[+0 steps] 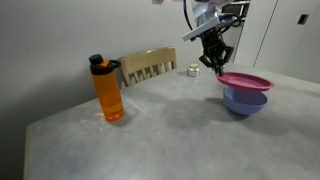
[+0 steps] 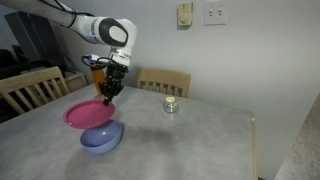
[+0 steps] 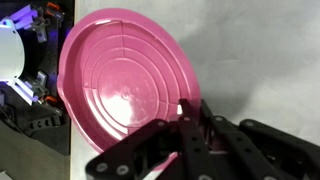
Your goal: Place the pink plate on the blue bowl
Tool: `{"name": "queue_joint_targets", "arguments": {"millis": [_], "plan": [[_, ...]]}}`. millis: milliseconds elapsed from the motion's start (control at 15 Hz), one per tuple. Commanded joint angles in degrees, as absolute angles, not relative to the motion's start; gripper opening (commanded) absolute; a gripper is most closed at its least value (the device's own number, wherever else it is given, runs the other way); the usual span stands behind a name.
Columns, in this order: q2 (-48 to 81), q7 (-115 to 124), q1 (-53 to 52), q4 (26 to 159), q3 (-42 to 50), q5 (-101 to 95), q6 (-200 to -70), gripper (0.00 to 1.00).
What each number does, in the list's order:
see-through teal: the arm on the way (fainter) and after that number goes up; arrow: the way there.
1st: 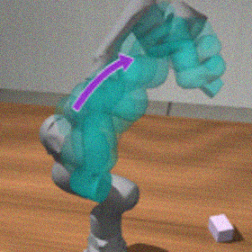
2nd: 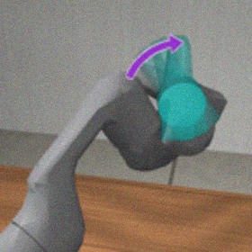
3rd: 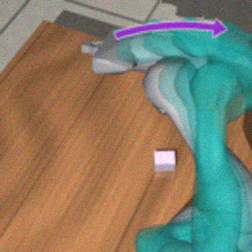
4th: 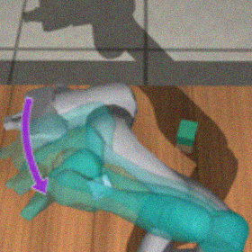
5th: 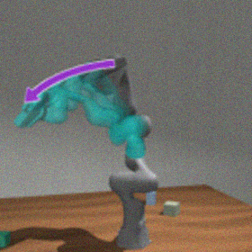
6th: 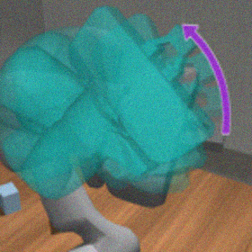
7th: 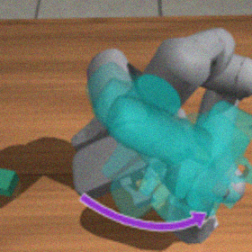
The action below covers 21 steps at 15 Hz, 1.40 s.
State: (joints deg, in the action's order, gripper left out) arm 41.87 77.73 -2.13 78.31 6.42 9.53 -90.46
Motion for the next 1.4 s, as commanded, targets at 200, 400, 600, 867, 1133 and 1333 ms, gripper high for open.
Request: {"name": "queue_joint_targets", "arguments": {"millis": [200,400,600,867,1133,1333], "plan": [[34.33,86.80,-3.63,92.30,7.66,7.98,-103.57,0.03],[33.08,89.94,-3.49,96.02,7.53,7.65,-107.82,0.03],[32.08,92.81,-3.35,98.54,7.87,6.64,-109.82,0.03],[30.75,95.56,-2.92,100.83,8.34,4.89,-111.00,0.03],[29.95,96.15,-2.22,101.77,8.67,3.96,-110.99,0.03],[30.45,96.05,-1.71,101.09,8.63,3.98,-110.71,0.03]]}}
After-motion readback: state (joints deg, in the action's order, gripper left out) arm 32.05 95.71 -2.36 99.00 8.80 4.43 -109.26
